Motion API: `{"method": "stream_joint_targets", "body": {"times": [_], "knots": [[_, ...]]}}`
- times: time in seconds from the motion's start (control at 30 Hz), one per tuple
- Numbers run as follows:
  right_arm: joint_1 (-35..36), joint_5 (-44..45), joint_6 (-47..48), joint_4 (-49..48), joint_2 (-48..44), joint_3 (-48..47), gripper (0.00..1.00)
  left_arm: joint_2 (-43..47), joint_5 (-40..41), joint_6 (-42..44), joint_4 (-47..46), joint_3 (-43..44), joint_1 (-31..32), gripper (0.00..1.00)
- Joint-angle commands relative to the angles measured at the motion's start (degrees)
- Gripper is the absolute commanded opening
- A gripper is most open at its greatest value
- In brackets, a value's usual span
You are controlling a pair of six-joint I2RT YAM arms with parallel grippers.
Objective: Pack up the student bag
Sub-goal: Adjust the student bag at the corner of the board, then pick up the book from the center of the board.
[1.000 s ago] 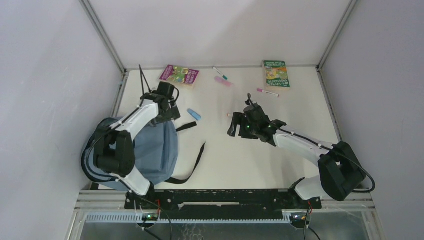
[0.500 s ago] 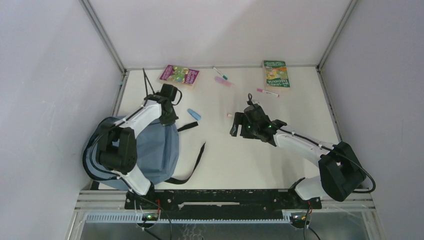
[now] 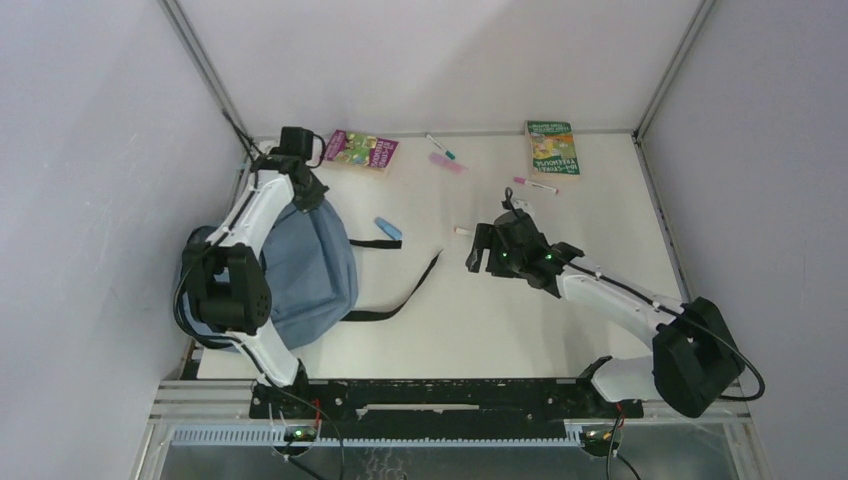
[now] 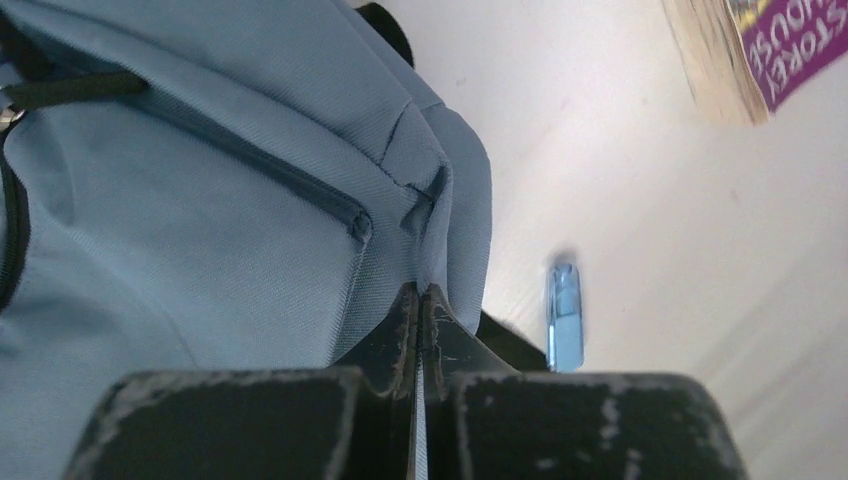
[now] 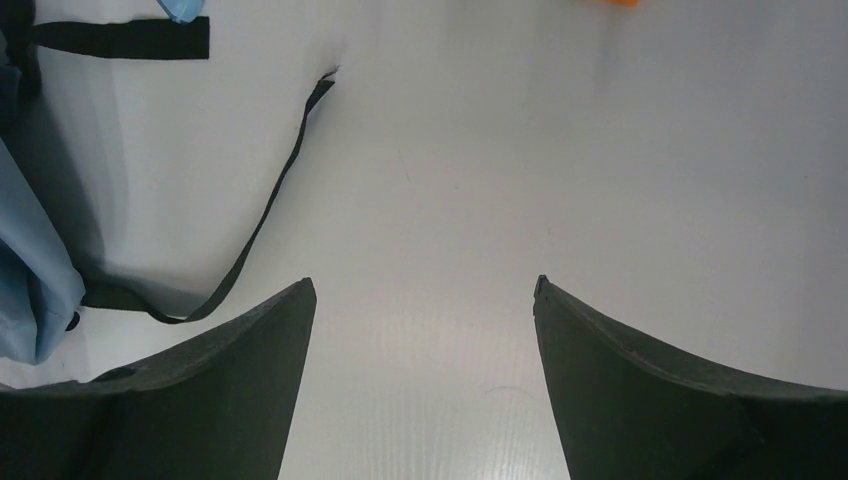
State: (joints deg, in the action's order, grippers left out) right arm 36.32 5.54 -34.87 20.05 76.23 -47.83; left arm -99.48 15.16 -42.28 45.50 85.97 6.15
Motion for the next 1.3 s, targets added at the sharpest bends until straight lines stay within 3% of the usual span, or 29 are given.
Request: {"method": "stream_joint_targets", "body": {"times": [0.0,0.07,0.1,0.2,0.27,0.37,0.5,0.63,0.83,0.97,1.07,1.27], "knots": [[0.3,2.7,-0.7,-0.7,-4.7,1.8,0.88,0.9,2.2,-8.1,0.3,3.7,-3.6,0.0],[0.3,2.7,-0.8,-1.0,-5.8,2.1,0.88,0.0,-0.5,-9.9,-2.1,4.9,-5.6,0.01],[0.3,2.6,-0.7,-1.0,-6.1,2.1,0.89,-0.5,-3.0,-10.6,-4.3,5.0,-6.8,0.08],[0.3,2.7,-0.4,-0.6,-7.1,2.1,0.89,-3.0,-13.2,-8.9,-9.3,7.5,-10.2,0.58],[0.4,3.5,-0.7,0.7,-7.8,2.1,0.89,-4.7,-16.1,-5.4,-6.4,11.9,-10.1,0.7],[0.5,4.9,-1.2,1.4,-8.6,2.9,0.89,-2.6,-15.4,-0.9,-5.3,12.0,-7.4,0.71],[0.4,6.6,-1.5,1.7,-9.0,3.6,0.89,2.4,-10.1,7.9,-9.5,8.1,0.7,0.7],[-0.3,6.3,-1.2,1.1,-9.2,3.5,0.9,1.1,-7.0,13.0,-12.9,8.5,5.5,0.75],[-1.2,5.6,-1.4,1.8,-11.3,3.5,0.9,-8.9,-2.1,33.5,-17.5,15.8,10.7,0.68],[-1.1,6.3,-2.3,4.7,-13.6,3.6,0.9,-19.6,2.4,46.2,-11.7,28.2,13.2,0.72],[-1.1,6.9,-2.7,7.1,-15.5,3.5,0.9,-28.6,3.5,50.1,-6.0,41.9,14.0,0.73],[-0.9,6.7,-3.4,11.7,-19.7,3.5,0.9,-35.8,8.9,54.7,-13.7,44.3,15.2,0.78]]}}
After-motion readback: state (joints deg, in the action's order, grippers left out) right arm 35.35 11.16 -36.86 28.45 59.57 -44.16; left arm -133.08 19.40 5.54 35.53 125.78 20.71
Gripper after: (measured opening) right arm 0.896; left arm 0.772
